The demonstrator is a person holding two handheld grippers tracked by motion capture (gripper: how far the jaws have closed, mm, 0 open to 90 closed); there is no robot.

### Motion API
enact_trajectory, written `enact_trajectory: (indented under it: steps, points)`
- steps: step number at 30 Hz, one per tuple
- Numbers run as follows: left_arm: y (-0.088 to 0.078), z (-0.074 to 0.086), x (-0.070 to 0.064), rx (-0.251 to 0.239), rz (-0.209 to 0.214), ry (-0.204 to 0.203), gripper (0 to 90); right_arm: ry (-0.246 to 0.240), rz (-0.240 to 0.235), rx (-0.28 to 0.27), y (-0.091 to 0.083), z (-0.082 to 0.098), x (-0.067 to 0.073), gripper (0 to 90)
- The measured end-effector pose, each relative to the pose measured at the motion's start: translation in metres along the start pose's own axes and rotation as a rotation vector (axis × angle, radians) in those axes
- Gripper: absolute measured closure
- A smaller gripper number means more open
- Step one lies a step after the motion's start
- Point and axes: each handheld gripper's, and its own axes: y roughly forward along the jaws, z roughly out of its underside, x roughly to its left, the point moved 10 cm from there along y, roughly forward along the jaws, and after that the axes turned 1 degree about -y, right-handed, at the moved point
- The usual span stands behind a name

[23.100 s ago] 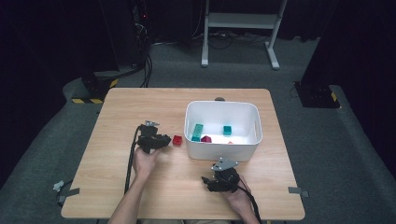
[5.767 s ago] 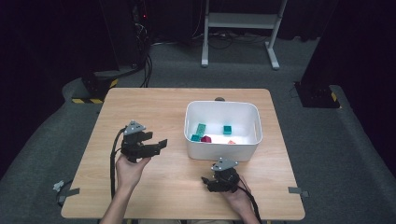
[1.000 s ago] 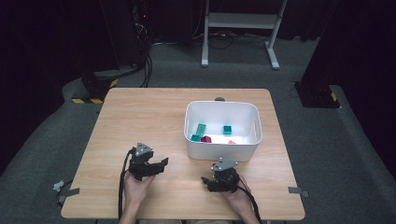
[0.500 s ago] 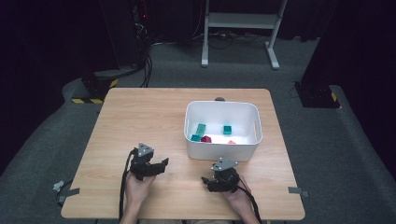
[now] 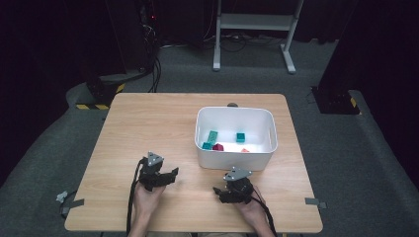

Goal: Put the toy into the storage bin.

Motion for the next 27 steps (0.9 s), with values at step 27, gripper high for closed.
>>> enact_trajectory:
  steps: [27]
  points:
    - [0.014,0.007,0.005,-0.001,-0.053,0.007,30.2,0.0,0.0,0.0,0.0,0.0,0.0,29.5]
